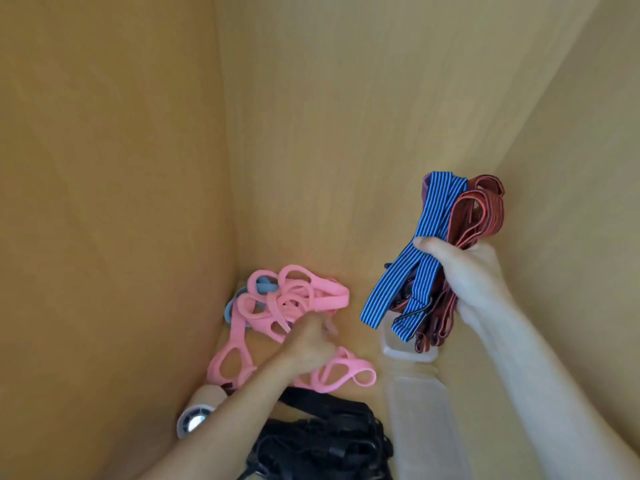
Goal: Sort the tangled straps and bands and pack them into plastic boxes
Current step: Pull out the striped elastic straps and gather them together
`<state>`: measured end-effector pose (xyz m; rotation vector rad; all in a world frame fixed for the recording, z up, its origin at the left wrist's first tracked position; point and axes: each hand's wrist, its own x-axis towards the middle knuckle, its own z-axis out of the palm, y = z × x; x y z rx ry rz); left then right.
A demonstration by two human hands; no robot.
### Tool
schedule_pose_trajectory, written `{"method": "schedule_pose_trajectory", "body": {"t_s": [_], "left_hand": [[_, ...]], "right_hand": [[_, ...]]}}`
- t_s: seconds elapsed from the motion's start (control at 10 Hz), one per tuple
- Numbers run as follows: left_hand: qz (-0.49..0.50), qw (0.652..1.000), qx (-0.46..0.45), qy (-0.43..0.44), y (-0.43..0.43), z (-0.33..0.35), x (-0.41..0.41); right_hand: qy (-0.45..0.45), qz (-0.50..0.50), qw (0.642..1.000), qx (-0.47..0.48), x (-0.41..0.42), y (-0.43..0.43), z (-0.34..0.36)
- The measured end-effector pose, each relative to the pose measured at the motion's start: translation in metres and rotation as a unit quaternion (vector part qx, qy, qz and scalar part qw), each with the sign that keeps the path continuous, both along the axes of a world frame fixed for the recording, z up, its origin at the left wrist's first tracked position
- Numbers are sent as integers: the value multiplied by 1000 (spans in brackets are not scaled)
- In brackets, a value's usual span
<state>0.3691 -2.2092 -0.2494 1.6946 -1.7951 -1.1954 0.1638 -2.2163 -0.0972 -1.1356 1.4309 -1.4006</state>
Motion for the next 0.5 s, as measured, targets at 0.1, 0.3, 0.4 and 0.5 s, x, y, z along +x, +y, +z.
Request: {"method": "schedule_pose_trajectory", "body": {"t_s": [0.1,0.3,0.4,0.5], "left_hand": [[-111,979,-1,-172,-7,-44,-16],[-205,898,-35,-387,-24,-82,-41],[-163,886,-52,-431,-32,-79,-46],[-140,889,-68,-431,-45,-71,-36]], "right_hand": [[24,5,1000,5,-1,-3,-12],[74,37,996,-11,-7,-8,-26],[103,61,993,-13,-11,-13,-22],[81,68,994,-26,-12,-18,-25]]}}
